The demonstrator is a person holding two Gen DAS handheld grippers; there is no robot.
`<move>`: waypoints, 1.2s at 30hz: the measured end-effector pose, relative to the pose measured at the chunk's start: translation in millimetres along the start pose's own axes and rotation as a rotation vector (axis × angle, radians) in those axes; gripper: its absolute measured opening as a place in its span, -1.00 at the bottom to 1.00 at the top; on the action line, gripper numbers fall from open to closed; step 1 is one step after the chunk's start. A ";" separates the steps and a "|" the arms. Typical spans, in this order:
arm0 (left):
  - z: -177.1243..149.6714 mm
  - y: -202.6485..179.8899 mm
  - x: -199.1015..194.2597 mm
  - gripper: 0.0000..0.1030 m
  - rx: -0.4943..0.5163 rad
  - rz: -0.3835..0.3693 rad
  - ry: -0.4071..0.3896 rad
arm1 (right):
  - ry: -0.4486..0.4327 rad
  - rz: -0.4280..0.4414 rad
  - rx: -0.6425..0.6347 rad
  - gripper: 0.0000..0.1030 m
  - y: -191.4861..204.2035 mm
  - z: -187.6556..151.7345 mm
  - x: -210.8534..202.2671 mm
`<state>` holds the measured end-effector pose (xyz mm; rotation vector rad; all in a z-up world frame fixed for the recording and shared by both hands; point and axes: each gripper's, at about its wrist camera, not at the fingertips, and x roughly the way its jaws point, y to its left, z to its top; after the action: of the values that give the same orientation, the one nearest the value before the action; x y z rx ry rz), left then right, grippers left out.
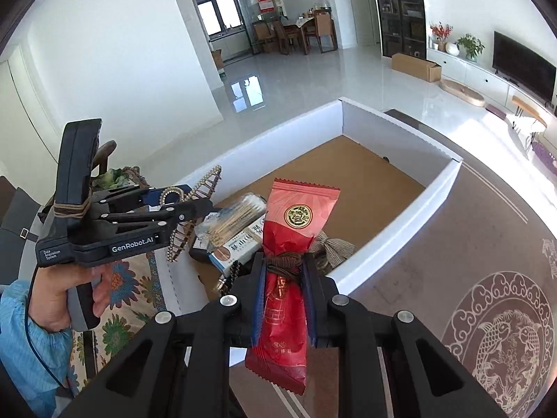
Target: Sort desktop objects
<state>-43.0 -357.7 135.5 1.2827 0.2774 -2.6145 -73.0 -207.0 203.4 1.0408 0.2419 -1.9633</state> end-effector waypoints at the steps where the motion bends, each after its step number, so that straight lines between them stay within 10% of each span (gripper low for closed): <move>1: -1.8 6.2 6.7 -0.12 -0.001 0.015 0.018 | 0.008 0.017 -0.003 -0.61 7.2 4.0 12.7; 9: -29.2 18.2 60.5 -0.11 -0.035 0.068 0.179 | 0.171 0.051 0.011 -0.46 30.2 -11.6 112.5; 12: -33.5 15.3 55.9 0.20 -0.033 0.102 0.156 | 0.191 0.042 0.025 0.78 26.1 -21.4 122.9; 13: -34.4 15.4 50.0 0.51 -0.031 0.119 0.133 | 0.161 0.038 0.032 0.86 20.1 -25.7 115.3; 21: -33.7 -3.8 -4.6 0.71 -0.039 0.244 -0.041 | 0.035 -0.005 0.083 0.90 -11.1 -24.9 51.8; 36: -55.4 -68.4 -72.7 1.00 -0.037 0.457 -0.191 | 0.058 -0.079 0.039 0.97 -26.1 -47.6 29.5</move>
<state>23.4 -269.7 165.0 0.9392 -0.0031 -2.3004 -73.6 -184.6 145.8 1.1298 0.2809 -2.0177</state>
